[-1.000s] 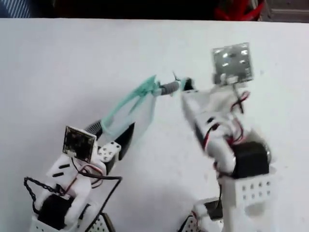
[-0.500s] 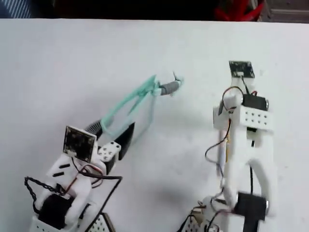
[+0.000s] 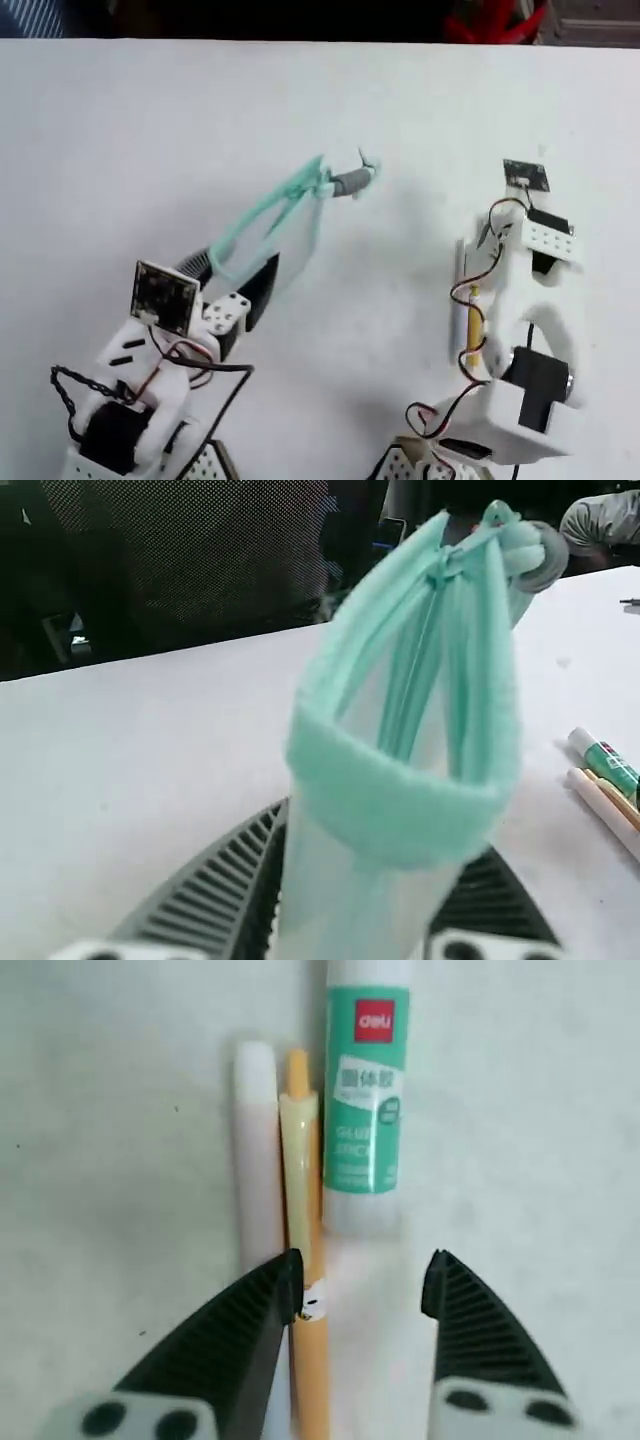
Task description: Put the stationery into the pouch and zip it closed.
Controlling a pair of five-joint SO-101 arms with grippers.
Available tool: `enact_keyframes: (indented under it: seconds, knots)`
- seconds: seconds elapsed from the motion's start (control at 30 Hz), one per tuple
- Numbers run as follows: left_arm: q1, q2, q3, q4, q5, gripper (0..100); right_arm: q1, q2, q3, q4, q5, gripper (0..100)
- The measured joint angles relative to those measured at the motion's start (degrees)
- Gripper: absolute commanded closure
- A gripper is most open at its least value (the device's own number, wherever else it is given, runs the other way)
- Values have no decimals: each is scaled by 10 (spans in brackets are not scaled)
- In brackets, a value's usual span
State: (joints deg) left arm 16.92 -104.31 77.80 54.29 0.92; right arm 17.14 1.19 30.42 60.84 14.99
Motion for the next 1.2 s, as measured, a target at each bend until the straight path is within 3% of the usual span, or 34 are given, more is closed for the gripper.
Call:
enact_keyframes:
  seconds: [0.3,0.47,0.7,0.93,1.2]
  knots:
    - [0,0,0,0,0,793,-26,68,-11,-17,5,872]
    - [0,0,0,0,0,793,-26,84,-27,-16,5,990]
    - [0,0,0,0,0,793,-43,62,-28,-9,5,981]
    - [0,-4,5,0,0,793,-116,-105,-27,92,39,981]
    - [-1,-4,5,0,0,793,-209,-413,-27,183,43,981]
